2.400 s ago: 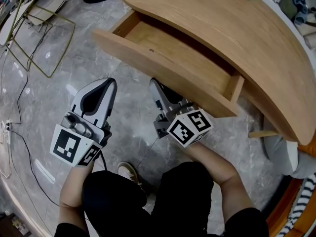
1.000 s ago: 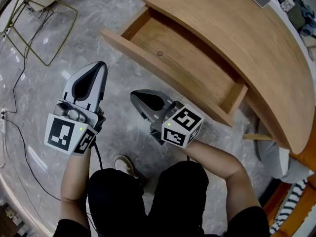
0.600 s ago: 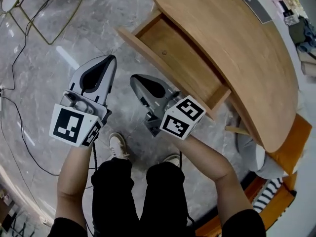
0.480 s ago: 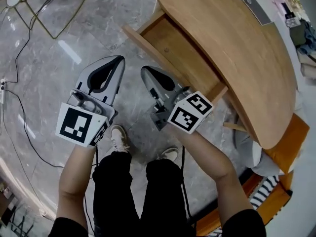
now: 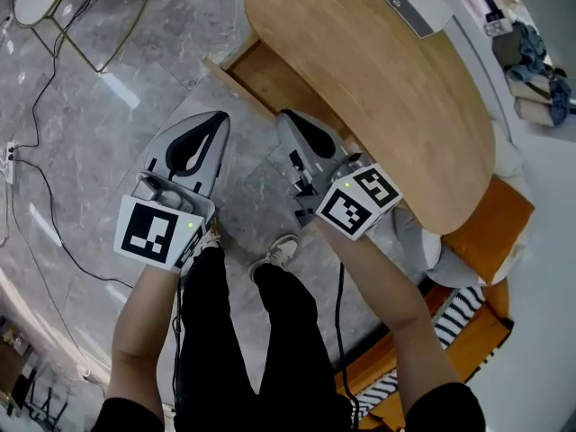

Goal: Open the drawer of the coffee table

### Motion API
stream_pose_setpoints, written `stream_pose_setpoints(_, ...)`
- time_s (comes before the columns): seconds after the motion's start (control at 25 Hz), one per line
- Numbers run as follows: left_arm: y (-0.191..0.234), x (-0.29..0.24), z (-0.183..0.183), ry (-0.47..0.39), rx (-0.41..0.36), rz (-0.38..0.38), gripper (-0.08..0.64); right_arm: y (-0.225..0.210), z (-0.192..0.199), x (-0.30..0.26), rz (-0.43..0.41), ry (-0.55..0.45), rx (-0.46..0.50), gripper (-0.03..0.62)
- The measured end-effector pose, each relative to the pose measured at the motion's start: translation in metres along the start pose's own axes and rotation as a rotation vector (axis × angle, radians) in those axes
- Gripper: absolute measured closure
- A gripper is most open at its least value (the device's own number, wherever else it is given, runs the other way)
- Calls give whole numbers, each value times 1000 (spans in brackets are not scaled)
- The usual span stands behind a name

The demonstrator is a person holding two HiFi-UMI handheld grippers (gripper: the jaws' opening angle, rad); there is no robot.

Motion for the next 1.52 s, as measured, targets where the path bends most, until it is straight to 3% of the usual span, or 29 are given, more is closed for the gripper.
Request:
stream_pose_setpoints(0.16, -19, -1, -52, -9, -2, 23, 552, 25, -47, 35, 46, -26, 43, 588)
stream_pose_setpoints(0.56, -63, 12, -174, 9, -19, 77, 552, 121, -158, 116, 114, -65, 266, 588)
stream_pose_setpoints(1.04, -90, 39, -290, -51, -39, 97, 553, 213, -232, 201, 217, -167, 407, 588)
stream_pose_setpoints(1.24, -98, 52, -323, -72, -86, 113, 552, 234, -261, 226, 260, -225, 464, 588)
stream_pose_setpoints(1.52, -91, 88, -359, -111, -121, 67, 554, 266, -285, 248, 273, -289, 540, 588)
Point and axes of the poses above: the fingertips, and each gripper's own axes: x backward along the fingers, y to its left, z out of its underside, the point moved 10 cm from there along x, backward along the fingers, and after that the axes turned 6 degrees about -x, right-handed, at the moved point
